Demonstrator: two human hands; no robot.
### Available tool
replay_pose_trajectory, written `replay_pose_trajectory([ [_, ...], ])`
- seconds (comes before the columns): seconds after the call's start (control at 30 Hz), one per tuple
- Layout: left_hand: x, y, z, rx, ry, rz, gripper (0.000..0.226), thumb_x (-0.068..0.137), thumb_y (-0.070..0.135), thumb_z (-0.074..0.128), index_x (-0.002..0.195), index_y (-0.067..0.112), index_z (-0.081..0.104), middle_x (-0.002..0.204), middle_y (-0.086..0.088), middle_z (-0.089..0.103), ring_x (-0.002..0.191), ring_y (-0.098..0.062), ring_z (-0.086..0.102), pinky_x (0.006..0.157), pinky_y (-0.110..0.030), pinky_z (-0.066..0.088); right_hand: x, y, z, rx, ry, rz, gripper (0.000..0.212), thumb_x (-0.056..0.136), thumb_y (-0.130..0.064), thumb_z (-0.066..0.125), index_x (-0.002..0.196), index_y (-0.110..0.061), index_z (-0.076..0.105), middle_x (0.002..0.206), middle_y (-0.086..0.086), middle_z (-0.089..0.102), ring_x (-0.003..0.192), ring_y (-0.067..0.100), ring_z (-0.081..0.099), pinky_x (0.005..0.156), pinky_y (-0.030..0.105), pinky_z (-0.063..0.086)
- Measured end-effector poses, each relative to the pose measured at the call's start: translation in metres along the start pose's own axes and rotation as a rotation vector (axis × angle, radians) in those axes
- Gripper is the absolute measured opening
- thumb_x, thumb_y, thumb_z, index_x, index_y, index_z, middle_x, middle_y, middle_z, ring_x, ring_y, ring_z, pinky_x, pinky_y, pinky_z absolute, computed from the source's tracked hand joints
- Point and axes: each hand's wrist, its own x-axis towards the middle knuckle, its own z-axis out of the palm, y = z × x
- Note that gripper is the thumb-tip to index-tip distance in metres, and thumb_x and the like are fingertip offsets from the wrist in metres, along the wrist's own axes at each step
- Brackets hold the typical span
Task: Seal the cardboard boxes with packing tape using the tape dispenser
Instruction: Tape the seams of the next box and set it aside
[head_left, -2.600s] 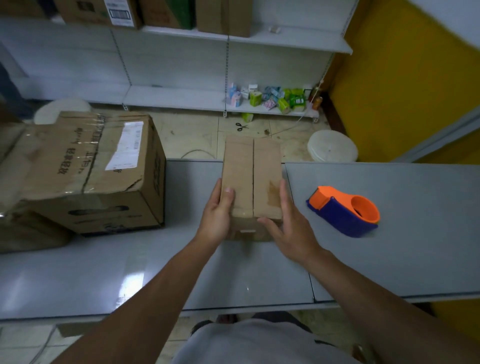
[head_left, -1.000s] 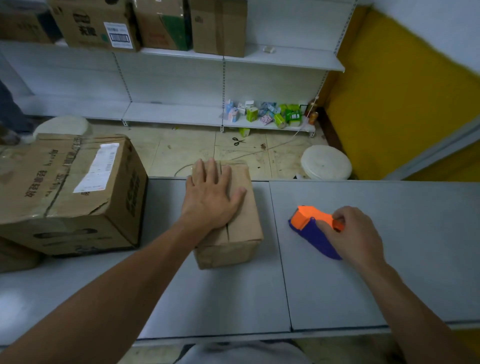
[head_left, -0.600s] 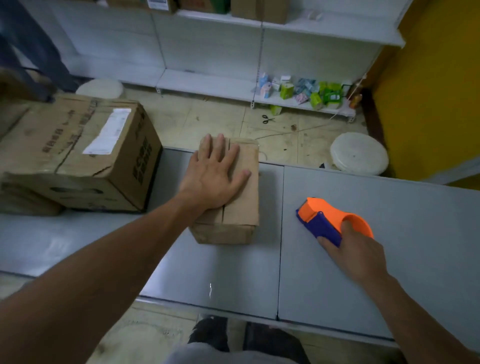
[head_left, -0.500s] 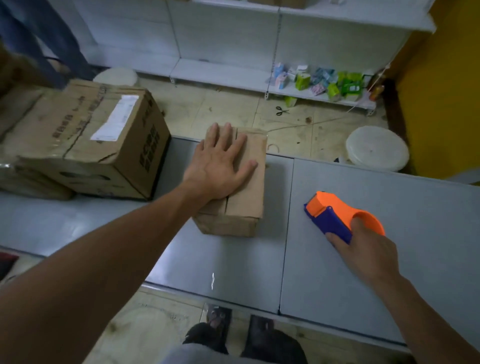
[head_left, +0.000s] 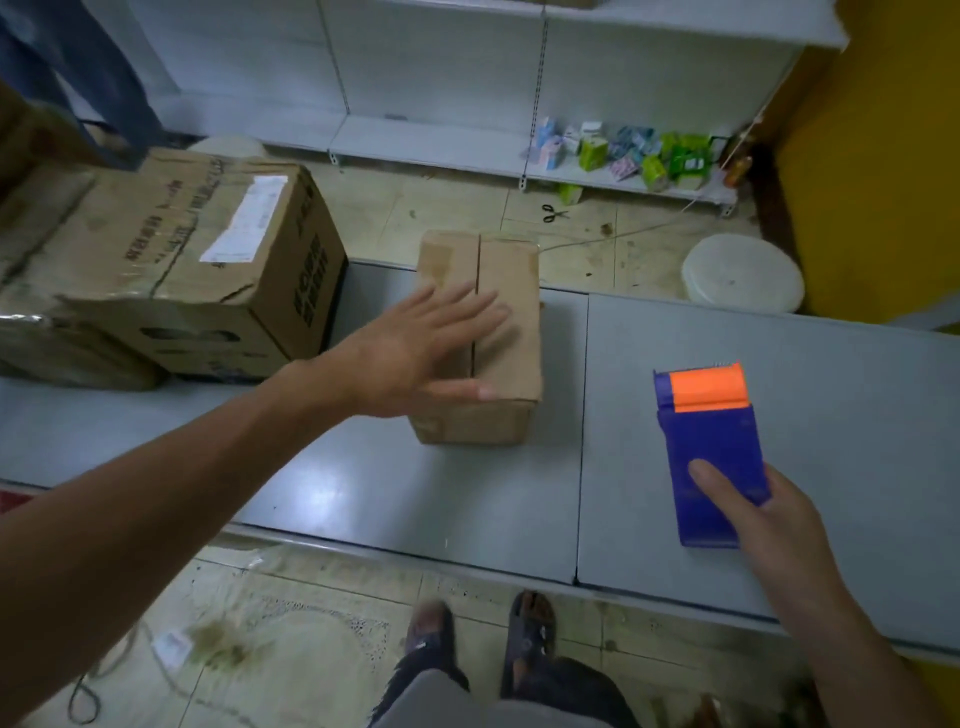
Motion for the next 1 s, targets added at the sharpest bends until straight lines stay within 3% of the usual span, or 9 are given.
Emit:
replay_pose_trajectory([
  [0.2,-0.004,-0.016,0.039,0.043,0.14,0.086,0.074,0.09,0.069,0.028,0.151,0.03,0.016,0.16,0.004,0.014,0.15,-0.019,0.004,0.122,-0.044,0.0,-0.042,-0.008,0.036,0.04,-0.083,0.028,0.031,0.078,-0.035,0.068,0.103,-0.017,0.066,0.092,-0.001,0.073,0.076,0.006,0.069,0.061,0.02,0.048],
  [0.37,-0.003,-0.017,0.04,0.116,0.163,0.094,0.078,0.087,0.065,0.041,0.153,0.031,0.017,0.161,0.004,0.014,0.15,-0.019,0.006,0.122,-0.047,0.003,-0.057,-0.01,0.055,0.083,-0.107,0.068,0.041,0.073,-0.041,0.067,0.108,-0.019,0.063,0.097,-0.001,0.072,0.089,0.014,0.07,0.064,0.023,0.052],
  [0.5,-0.002,-0.008,0.035,0.115,0.107,-0.002,0.085,0.083,0.078,0.018,0.154,0.033,0.016,0.163,0.007,0.01,0.151,-0.016,0.001,0.122,-0.041,-0.006,-0.064,-0.015,0.057,0.128,-0.147,0.053,0.035,0.071,-0.037,0.068,0.1,-0.018,0.066,0.087,-0.001,0.074,0.08,0.015,0.071,0.06,0.022,0.053],
  [0.63,0.0,-0.006,0.043,0.139,0.169,0.0,0.079,0.085,0.073,0.022,0.152,0.032,0.024,0.161,0.003,0.022,0.15,-0.022,0.012,0.122,-0.045,0.001,-0.069,-0.02,0.057,0.234,-0.216,0.048,0.034,0.074,-0.034,0.078,0.099,-0.015,0.067,0.085,0.001,0.075,0.074,0.013,0.071,0.056,0.019,0.053],
  [0.73,-0.005,0.002,0.031,0.121,0.116,-0.024,0.085,0.08,0.076,0.018,0.154,0.033,0.016,0.163,0.006,0.011,0.151,-0.017,0.0,0.12,-0.038,-0.008,-0.07,-0.022,0.057,0.347,-0.261,0.039,0.037,0.062,-0.031,0.075,0.092,-0.01,0.07,0.078,0.002,0.075,0.067,0.01,0.07,0.056,0.018,0.052],
  [0.8,-0.012,0.025,0.015,-0.083,0.171,-0.111,0.081,0.084,0.075,0.023,0.152,0.031,0.029,0.159,0.012,0.021,0.149,-0.008,0.006,0.119,-0.029,-0.005,-0.069,-0.02,0.057,0.459,-0.297,0.038,0.058,0.04,-0.045,0.091,0.081,-0.009,0.075,0.076,0.004,0.075,0.064,0.013,0.069,0.055,0.022,0.054],
  [0.9,-0.024,0.074,-0.007,-0.83,0.318,-0.376,0.041,0.096,0.05,0.05,0.131,0.031,0.059,0.13,0.022,0.053,0.12,0.01,0.044,0.104,-0.028,0.037,-0.072,-0.02,0.058,0.684,-0.355,0.087,0.071,0.019,-0.055,0.094,0.076,-0.015,0.08,0.075,0.009,0.074,0.063,0.017,0.069,0.057,0.027,0.057],
  [0.93,-0.026,0.086,-0.011,-1.1,0.26,-0.433,0.032,0.096,0.043,0.053,0.122,0.029,0.064,0.122,0.017,0.061,0.112,0.005,0.054,0.095,-0.03,0.046,-0.073,-0.02,0.058,0.773,-0.366,0.112,0.071,0.016,-0.052,0.095,0.074,-0.014,0.08,0.074,0.009,0.074,0.061,0.017,0.069,0.056,0.028,0.058],
  [1.0,-0.029,0.101,-0.009,-1.412,0.063,-0.491,0.025,0.095,0.033,0.057,0.115,0.02,0.067,0.113,0.0,0.07,0.106,-0.011,0.065,0.096,-0.033,0.051,-0.075,-0.021,0.058,0.919,-0.357,0.153,0.07,0.01,-0.045,0.097,0.068,-0.011,0.079,0.067,0.009,0.072,0.055,0.017,0.068,0.052,0.028,0.057],
])
